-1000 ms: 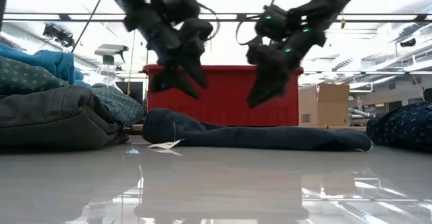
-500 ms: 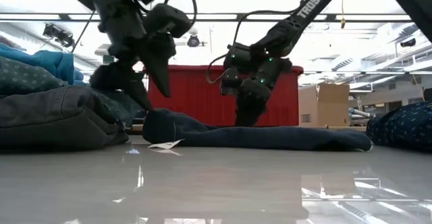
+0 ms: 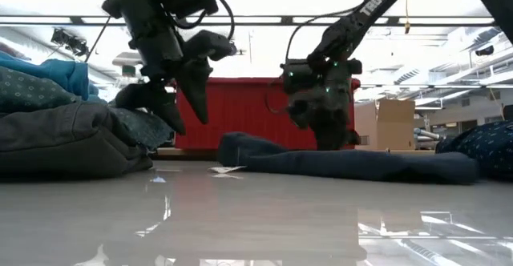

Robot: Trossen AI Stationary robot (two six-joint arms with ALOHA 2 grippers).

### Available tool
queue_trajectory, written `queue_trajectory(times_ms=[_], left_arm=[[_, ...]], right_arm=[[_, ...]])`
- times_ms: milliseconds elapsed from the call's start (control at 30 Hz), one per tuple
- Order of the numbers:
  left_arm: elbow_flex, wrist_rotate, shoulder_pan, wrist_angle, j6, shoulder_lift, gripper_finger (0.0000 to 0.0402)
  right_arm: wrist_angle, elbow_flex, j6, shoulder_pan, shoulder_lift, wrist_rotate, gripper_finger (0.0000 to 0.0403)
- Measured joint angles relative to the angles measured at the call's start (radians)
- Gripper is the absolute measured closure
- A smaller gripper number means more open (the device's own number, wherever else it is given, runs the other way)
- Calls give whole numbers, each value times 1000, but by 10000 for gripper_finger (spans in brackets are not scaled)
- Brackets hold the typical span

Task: Fold laundry
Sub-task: Fold the dark blue shorts

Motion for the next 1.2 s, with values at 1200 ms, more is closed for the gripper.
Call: queue_trajectory(times_ms=[1200], left_arm=[[144,-30,388,-49,523,169,214]], right_arm=[[149,11,-18,72,30,-110,268]])
